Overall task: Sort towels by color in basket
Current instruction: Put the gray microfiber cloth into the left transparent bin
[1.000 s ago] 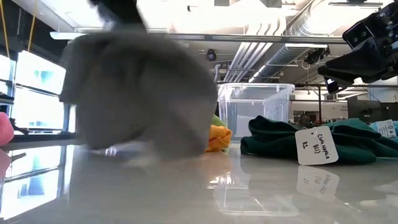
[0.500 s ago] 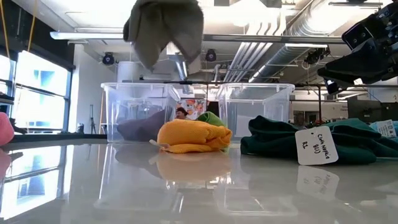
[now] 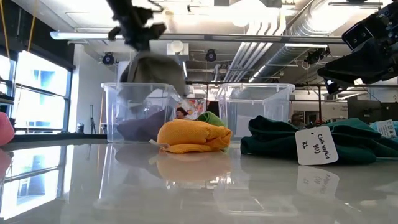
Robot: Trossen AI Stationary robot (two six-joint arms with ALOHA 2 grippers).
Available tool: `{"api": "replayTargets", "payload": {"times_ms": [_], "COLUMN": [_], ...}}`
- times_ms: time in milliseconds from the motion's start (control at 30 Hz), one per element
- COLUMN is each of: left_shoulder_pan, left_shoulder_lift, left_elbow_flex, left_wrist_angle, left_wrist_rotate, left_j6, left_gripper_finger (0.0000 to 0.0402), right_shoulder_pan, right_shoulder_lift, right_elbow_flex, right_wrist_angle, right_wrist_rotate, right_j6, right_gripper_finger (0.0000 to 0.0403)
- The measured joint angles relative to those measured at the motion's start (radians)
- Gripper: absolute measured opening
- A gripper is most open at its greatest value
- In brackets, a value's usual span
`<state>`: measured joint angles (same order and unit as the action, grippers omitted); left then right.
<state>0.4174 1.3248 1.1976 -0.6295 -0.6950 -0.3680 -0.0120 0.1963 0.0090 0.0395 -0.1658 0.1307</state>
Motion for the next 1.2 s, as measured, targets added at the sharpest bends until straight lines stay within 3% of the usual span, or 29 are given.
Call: {"api": "replayTargets", "payload": {"times_ms": [167,367,633,900,1100,1200], "left_shoulder_pan": [0.091,0.153,0.186,0.148,0.055,0.028], "left_shoulder_lift": [-0.001,-0.001,-0.001,-0.002,0.037,0.09], "left_elbow_flex": [-0.07,-0.105,-0.038,0.065,0.003,-0.007], "left_wrist_angle": [-0.001,-0.002,-0.007,-0.038,0.151,0.25], "left_wrist_rotate": [0.105,0.214,0.371,0.396,0.439,0.409], "left_j6": [-0.056,-0.075,-0.075,0.012,0.161,0.147], "left_gripper_finger": [0.0024,0.0085,0.0161,0.0162,0.0147,0.0142], "right_shoulder_pan": [0.0,0.0,0.0,0.0,0.0,0.0], "right_shoulder_lift": [0.0,0.0,0.0,0.0,0.0,0.0], "right_elbow_flex": [0.0,0.0,0.0,0.0,0.0,0.0], "right_wrist_angle": [0.0,0.0,0.0,0.0,0.0,0.0], "right_wrist_rotate": [0.0,0.0,0.001,0.001,0.005,0.005], "right_j6": [0.0,0.0,0.0,0.0,0.0,0.0], "right_gripper_finger": [0.0082,0.0082,0.0082,0.0082,0.0082,0.0082]}}
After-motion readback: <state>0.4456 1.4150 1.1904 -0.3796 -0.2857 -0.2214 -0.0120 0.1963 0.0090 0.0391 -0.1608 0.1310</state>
